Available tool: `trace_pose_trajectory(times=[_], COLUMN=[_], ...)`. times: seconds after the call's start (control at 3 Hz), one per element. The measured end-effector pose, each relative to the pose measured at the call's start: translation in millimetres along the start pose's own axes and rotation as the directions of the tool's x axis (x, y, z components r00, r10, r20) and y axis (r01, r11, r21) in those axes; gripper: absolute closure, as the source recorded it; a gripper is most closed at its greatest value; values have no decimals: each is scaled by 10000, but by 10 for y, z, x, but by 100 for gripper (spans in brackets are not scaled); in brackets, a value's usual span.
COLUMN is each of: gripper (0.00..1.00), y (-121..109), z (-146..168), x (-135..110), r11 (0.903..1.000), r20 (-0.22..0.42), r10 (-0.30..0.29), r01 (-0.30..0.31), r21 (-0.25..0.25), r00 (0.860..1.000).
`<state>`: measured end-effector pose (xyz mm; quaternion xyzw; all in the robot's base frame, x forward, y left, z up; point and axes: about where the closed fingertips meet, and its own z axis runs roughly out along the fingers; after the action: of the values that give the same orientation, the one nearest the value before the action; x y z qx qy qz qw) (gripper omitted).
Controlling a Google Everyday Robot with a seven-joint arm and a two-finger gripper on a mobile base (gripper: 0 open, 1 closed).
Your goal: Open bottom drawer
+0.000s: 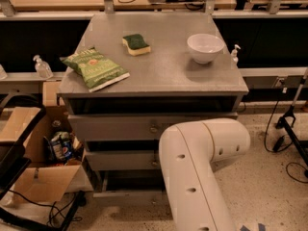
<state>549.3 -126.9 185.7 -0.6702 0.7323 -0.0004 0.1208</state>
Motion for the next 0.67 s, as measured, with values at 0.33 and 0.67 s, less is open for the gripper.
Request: trace_pose_trajectory(times=[0.33,0.67], gripper=[100,100], y=[221,247], z=[-30,-34], x=[-4,-5], r11=[9984,9980], r20=[50,59], r10=[182,205], r01=[-179,-201], r21=[-539,-594], r00=[9998,9998])
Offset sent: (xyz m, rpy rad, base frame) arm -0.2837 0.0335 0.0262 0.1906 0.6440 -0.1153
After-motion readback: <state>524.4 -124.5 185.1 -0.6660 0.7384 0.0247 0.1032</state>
